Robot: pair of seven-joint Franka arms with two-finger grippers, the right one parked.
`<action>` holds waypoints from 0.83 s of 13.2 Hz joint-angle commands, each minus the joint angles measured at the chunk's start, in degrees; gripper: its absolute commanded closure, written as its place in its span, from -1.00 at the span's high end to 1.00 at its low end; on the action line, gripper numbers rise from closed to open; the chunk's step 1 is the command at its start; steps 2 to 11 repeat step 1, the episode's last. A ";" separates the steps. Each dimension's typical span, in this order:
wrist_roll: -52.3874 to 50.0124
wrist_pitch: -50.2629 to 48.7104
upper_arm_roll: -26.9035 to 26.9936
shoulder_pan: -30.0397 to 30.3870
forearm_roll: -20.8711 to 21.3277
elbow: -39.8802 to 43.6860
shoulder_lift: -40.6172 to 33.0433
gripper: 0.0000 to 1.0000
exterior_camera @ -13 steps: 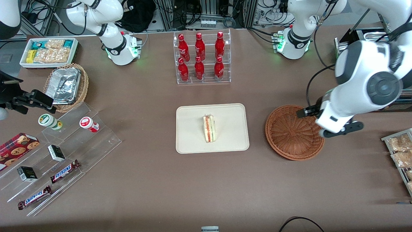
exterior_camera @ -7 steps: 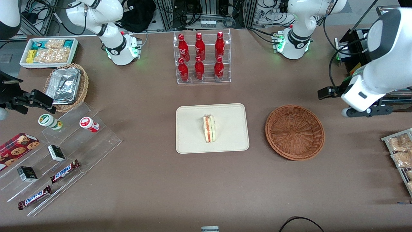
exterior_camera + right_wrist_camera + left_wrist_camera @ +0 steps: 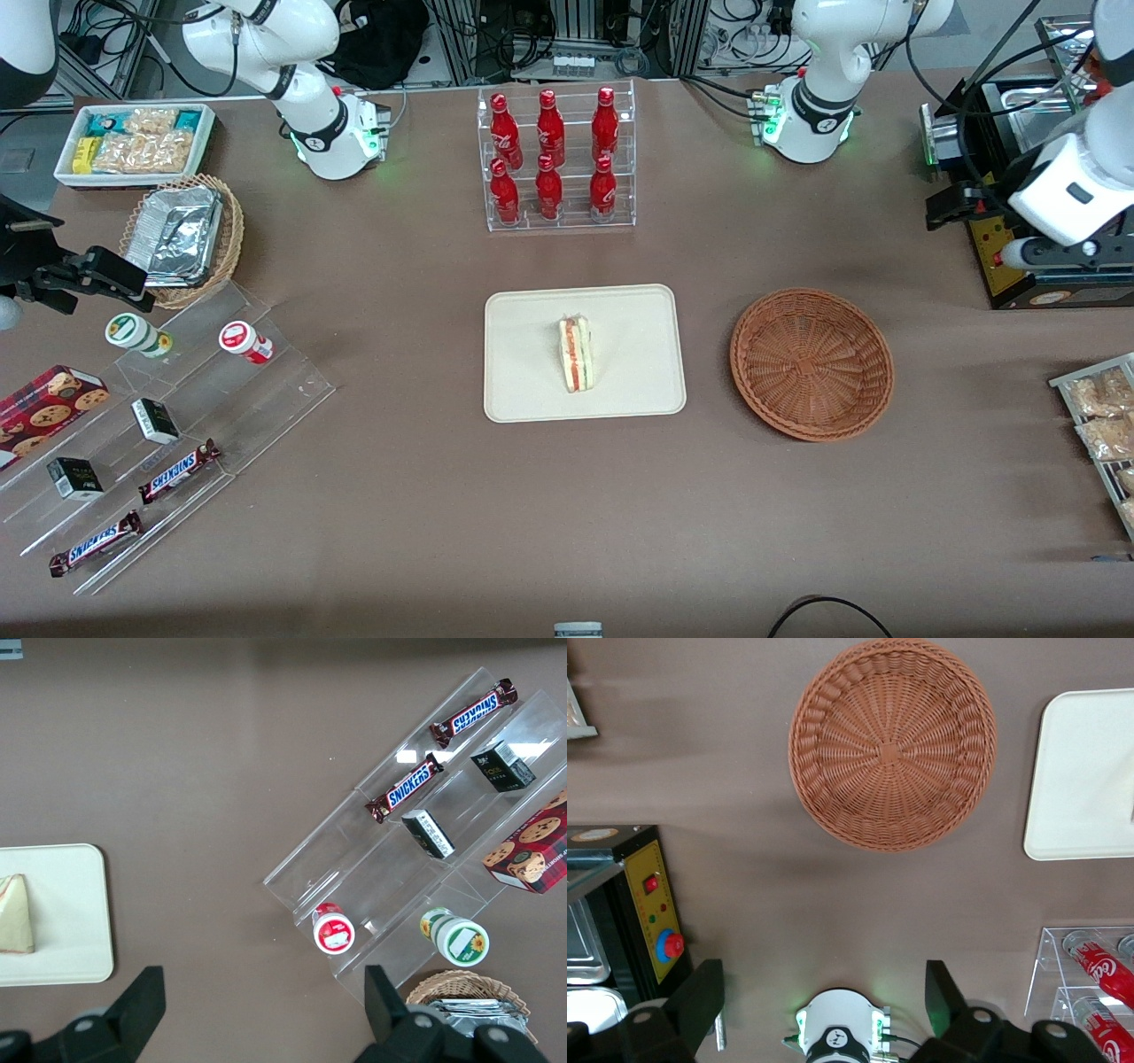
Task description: Place sandwich from basket to tray
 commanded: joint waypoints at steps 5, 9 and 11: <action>1.64 2.32 0.05 0.62 -0.56 0.53 -0.31 1.00; 1.64 2.32 0.05 0.62 -0.56 0.53 -0.31 1.00; 1.64 2.32 0.05 0.62 -0.56 0.53 -0.31 1.00</action>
